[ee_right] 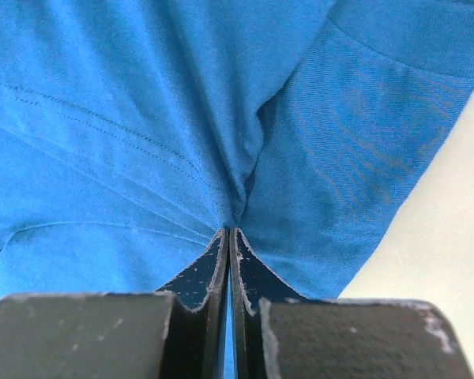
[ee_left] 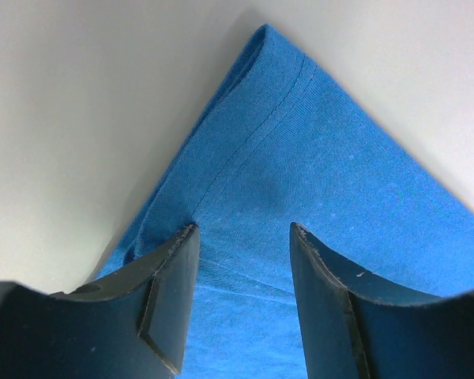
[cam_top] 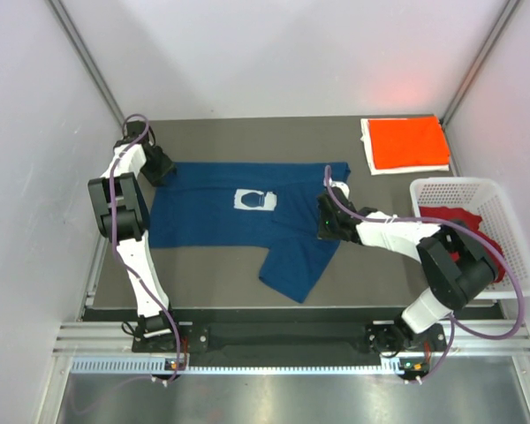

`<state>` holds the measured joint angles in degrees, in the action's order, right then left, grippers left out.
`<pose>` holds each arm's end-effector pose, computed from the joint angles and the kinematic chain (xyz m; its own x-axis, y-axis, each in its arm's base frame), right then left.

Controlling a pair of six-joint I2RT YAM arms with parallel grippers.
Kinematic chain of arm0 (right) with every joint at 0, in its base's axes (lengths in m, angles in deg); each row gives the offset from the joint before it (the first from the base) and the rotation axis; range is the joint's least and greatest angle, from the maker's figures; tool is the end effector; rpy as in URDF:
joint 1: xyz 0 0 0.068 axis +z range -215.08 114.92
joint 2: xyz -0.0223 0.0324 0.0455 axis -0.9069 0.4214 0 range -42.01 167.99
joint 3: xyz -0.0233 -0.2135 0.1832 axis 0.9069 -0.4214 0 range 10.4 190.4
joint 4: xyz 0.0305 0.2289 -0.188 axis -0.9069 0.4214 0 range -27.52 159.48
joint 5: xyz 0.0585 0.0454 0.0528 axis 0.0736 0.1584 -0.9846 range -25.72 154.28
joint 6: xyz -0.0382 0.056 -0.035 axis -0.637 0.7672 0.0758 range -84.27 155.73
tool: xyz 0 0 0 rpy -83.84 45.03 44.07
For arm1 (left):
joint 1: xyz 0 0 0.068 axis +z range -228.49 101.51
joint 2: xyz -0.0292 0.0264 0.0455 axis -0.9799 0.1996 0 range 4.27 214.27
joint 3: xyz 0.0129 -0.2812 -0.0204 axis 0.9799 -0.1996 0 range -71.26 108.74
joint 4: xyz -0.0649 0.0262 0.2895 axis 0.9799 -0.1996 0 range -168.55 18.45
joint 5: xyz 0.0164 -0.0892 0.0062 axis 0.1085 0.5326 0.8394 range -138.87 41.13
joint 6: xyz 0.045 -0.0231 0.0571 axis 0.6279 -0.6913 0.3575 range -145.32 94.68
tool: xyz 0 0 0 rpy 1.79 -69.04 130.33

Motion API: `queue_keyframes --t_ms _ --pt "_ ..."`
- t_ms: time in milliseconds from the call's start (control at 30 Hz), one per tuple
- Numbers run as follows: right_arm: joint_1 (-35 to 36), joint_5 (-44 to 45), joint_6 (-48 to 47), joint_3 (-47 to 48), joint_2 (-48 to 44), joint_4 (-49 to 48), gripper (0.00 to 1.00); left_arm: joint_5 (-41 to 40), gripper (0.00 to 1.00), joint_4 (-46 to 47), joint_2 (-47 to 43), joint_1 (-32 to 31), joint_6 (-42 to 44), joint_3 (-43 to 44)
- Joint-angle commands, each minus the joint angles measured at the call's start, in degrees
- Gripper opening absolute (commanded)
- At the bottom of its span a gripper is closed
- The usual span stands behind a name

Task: Fold and stack the t-shirts
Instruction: Fold the tshirt

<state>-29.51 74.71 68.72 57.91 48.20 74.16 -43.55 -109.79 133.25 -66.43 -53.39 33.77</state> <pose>0.2916 0.1940 0.1272 -0.8195 0.0724 -0.5685 -0.0477 0.9799 0.1936 0.5295 0.1070 0.1437 -0.6853 -0.6255 -0.3729 -0.5533 0.7802 -0.2919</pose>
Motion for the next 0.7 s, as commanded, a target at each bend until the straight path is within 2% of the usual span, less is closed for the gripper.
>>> queue_keyframes --t_ms 0,100,133,233,300,433,533,600,667 --pt "0.3 -1.5 -1.2 0.0 -1.8 0.2 0.00 -0.8 0.55 -1.0 0.5 0.3 0.9 1.7" --pt "0.3 -2.9 -0.6 0.1 -1.4 -0.3 0.06 0.8 0.55 -1.6 -0.3 0.3 0.9 2.0" --pt "0.3 -3.2 -0.1 0.6 -1.4 0.0 0.14 1.2 0.55 -1.7 -1.3 0.3 1.0 2.0" --pt "0.3 -3.2 0.9 1.8 -2.1 2.2 0.31 1.6 0.57 -3.8 -3.4 0.3 1.4 2.9" --pt "0.3 -2.7 1.9 2.2 -3.7 4.6 0.32 1.0 0.62 -5.8 -4.5 -0.1 2.6 3.5" --pt "0.8 -2.6 4.7 2.7 -8.5 9.0 0.36 -3.3 0.63 -9.9 -8.4 -1.2 3.4 1.7" --pt "3.0 -0.8 7.6 0.8 -13.8 11.6 0.40 -4.8 0.63 -9.6 -13.5 -1.2 2.5 -4.9" --pt "4.7 -0.7 9.4 -0.4 -15.9 12.7 0.44 -8.9 0.63 -9.6 -18.0 -1.2 1.5 -10.1" --pt "8.8 0.5 12.2 -1.6 -18.2 13.9 0.45 -11.1 0.63 -8.4 -21.3 -1.2 0.9 -14.4"
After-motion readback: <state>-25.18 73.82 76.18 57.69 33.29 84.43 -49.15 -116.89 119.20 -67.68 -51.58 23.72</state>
